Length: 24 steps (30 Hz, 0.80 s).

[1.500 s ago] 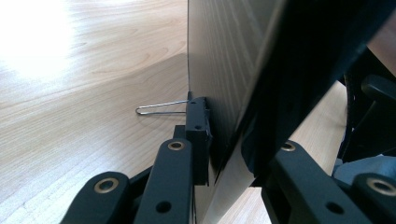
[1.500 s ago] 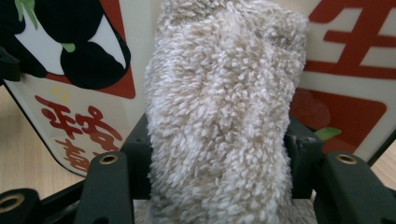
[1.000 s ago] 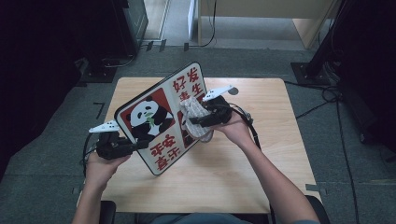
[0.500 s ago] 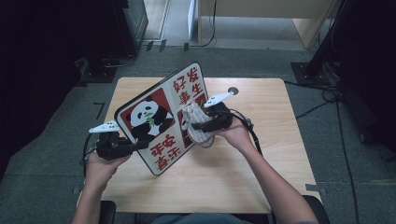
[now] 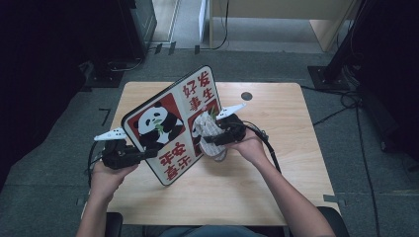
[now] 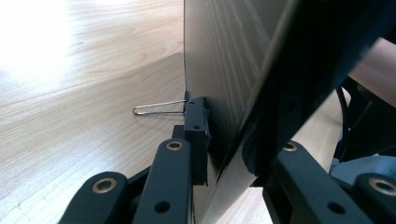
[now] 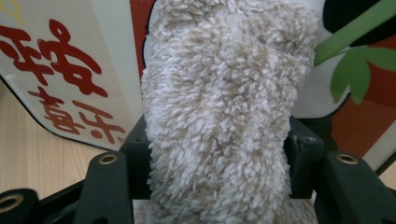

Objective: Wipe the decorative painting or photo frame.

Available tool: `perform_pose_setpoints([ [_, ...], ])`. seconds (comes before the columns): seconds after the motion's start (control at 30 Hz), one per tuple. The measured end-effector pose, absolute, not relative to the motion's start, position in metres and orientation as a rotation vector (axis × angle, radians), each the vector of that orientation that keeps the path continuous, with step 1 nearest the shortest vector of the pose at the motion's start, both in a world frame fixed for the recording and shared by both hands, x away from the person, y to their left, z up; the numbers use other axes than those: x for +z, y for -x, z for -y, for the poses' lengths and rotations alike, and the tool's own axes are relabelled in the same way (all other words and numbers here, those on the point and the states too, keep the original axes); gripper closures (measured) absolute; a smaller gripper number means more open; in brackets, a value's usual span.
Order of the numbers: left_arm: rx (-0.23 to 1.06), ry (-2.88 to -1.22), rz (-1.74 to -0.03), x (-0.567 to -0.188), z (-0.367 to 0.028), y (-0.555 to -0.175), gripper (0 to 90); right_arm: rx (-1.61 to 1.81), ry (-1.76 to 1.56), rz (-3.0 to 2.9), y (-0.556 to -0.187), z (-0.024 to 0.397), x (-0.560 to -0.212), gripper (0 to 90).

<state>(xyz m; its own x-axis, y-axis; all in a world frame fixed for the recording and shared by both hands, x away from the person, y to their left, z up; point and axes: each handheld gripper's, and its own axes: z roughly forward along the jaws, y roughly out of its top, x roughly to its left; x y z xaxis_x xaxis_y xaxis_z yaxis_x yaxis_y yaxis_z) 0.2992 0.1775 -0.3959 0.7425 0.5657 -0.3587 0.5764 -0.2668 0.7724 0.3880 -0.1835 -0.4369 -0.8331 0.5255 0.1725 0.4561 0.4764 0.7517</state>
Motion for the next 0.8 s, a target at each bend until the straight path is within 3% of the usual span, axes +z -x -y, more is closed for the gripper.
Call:
perform_pose_setpoints([
  [0.8,-0.010,-1.940,-0.866,-0.396,-0.177,-0.299,77.2,1.204,-0.917,-2.690,-0.379,0.189,-0.478,42.5],
])
